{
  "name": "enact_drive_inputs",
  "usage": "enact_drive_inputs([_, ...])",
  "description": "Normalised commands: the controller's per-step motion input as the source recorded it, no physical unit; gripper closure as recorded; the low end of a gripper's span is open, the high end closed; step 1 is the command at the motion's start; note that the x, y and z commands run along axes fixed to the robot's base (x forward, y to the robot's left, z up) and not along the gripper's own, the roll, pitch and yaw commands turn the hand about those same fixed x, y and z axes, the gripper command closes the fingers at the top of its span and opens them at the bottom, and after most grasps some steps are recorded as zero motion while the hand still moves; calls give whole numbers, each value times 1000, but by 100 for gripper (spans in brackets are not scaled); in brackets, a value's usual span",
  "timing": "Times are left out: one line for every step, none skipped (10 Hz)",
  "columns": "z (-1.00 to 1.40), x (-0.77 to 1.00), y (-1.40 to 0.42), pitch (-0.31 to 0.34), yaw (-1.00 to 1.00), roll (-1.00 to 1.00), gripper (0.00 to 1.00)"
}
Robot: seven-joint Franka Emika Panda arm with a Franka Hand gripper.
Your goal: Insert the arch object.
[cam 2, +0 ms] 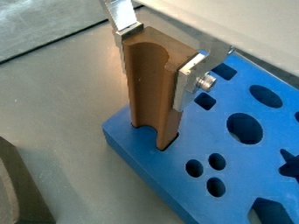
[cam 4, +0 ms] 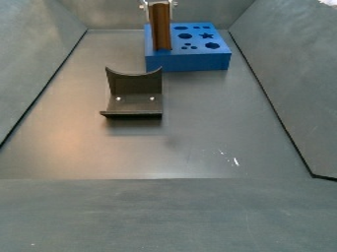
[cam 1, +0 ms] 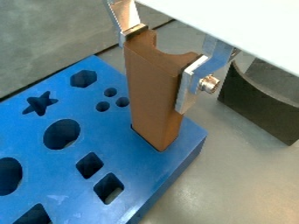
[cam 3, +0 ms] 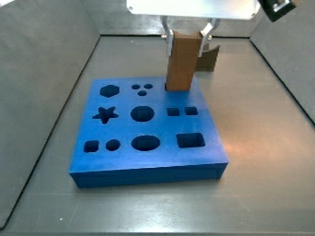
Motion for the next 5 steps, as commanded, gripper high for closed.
enact_drive_inputs([-266,177,0,-13,-303,31,100])
enact_drive_inputs([-231,197,9,0,-446,16,100])
enact_drive_inputs([-234,174,49,0,-486,14,100])
enact_drive_inputs([-220,134,46,0,-460,0,100])
enact_drive_inputs([-220,0,26,-47,-120,0,100])
